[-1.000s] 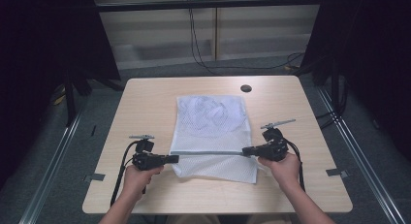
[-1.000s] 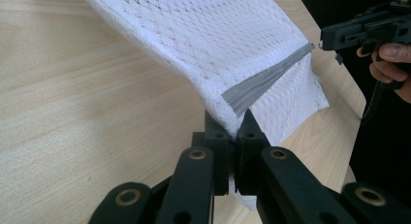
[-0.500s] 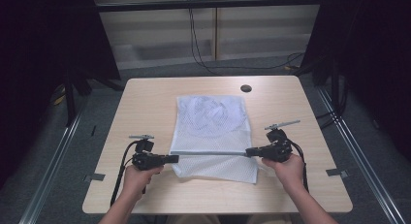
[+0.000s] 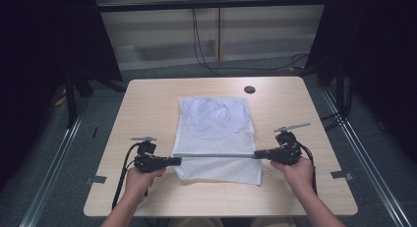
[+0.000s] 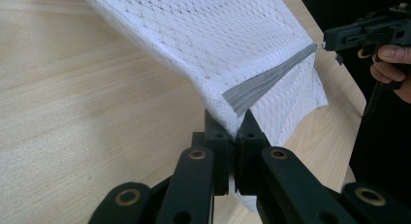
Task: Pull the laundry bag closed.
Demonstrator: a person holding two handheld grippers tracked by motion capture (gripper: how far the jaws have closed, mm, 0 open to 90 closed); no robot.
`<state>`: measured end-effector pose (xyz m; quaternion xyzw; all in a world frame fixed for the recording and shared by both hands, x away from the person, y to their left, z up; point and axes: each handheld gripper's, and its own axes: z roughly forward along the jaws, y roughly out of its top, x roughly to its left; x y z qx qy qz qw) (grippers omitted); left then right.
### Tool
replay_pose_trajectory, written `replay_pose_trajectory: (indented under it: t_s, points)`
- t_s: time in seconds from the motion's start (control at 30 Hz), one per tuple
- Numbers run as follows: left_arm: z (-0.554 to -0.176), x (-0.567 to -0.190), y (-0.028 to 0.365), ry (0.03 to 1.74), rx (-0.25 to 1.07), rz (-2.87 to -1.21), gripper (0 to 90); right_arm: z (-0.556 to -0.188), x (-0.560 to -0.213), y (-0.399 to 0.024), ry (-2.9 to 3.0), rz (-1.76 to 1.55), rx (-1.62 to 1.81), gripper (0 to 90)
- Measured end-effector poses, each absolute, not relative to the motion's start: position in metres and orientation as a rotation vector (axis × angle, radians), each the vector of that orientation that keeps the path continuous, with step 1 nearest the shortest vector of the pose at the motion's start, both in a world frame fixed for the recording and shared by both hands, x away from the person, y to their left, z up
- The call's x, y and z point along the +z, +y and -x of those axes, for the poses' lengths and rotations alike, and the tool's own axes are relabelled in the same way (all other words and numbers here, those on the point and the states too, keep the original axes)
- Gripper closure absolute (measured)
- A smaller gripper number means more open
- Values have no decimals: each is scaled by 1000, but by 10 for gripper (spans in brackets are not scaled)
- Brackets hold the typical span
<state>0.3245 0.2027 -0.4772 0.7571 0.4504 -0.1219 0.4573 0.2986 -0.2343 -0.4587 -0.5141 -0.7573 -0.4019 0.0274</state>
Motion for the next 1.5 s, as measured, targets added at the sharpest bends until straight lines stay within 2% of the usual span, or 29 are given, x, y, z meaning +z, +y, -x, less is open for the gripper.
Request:
replay_pose_trajectory:
  t_s: [1.07,1.27,1.33,1.4,1.43,1.5]
  points:
    - [-324,-477,203,1118,-295,-1865,874,-296,-461,-241,-2344,1612,-1233,869]
    - [-323,-476,204,1097,-291,-1865,848,-295,-461,-239,-2355,1593,-1232,866]
    - [-323,-476,203,1098,-274,-1877,787,-295,-461,-238,-2365,1594,-1225,864]
    - [-324,-476,203,1110,-266,-1901,654,-295,-461,-238,-2379,1604,-1223,858]
    - [-324,-475,204,1110,-258,-1896,625,-295,-460,-238,-2384,1605,-1218,856]
    - [-325,-473,203,1133,-219,-1930,475,-294,-459,-239,-2394,1605,-1238,816]
